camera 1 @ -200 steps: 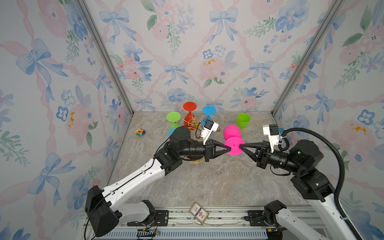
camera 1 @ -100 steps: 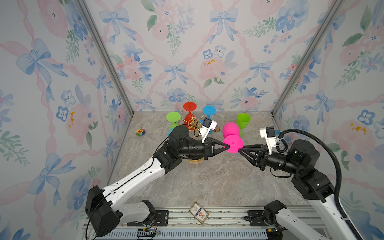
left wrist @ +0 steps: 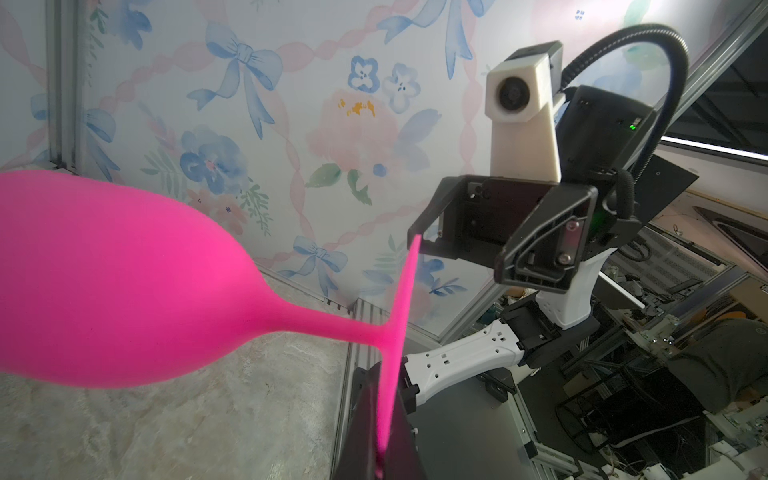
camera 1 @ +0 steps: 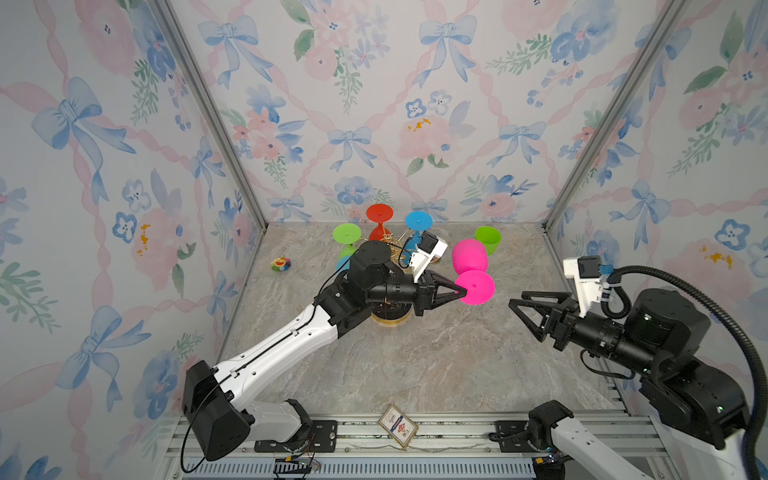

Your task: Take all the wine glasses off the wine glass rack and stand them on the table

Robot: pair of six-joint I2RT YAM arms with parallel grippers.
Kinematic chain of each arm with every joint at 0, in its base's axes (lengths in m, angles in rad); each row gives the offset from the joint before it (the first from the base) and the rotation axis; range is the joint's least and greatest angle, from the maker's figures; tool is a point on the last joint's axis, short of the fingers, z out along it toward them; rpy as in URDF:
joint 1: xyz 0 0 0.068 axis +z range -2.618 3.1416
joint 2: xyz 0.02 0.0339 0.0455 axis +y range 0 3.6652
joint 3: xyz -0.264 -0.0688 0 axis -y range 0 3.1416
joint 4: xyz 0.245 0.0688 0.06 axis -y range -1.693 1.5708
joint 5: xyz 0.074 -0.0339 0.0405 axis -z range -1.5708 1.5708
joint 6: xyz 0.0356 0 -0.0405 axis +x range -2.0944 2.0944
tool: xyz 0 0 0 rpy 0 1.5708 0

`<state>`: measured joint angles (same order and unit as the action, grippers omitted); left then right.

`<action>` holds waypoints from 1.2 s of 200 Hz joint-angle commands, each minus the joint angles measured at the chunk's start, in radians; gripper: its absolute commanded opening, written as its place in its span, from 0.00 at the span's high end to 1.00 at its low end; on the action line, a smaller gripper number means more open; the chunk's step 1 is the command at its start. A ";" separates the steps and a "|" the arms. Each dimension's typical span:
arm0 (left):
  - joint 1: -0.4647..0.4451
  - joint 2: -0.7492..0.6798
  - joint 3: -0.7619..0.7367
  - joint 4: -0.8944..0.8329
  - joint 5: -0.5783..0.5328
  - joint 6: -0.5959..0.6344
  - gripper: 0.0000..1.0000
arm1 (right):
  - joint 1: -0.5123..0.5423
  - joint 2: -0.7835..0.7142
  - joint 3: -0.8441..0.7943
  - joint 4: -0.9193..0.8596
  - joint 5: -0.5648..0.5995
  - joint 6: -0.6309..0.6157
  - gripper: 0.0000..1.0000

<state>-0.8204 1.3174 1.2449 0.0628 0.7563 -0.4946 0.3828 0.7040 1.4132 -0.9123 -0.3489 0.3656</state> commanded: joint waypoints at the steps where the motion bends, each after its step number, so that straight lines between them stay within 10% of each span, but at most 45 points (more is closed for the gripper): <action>1: -0.028 -0.025 0.042 -0.109 -0.062 0.184 1.00 | -0.013 0.023 0.086 -0.180 0.205 0.007 0.34; 53: -0.150 -0.119 0.021 -0.248 -0.375 0.478 1.00 | -0.031 0.111 0.108 -0.207 0.235 0.054 0.32; 124: -0.423 -0.130 -0.097 -0.274 -0.839 0.795 1.00 | -0.315 0.198 0.146 -0.221 -0.048 0.120 0.32; 240: -0.576 -0.069 -0.208 -0.253 -1.346 1.065 1.00 | -0.332 0.319 0.107 -0.174 -0.200 0.253 0.36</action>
<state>-1.3727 1.2221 1.0634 -0.2096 -0.4465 0.4747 0.0593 1.0229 1.5291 -1.0966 -0.5076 0.5827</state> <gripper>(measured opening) 0.050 0.644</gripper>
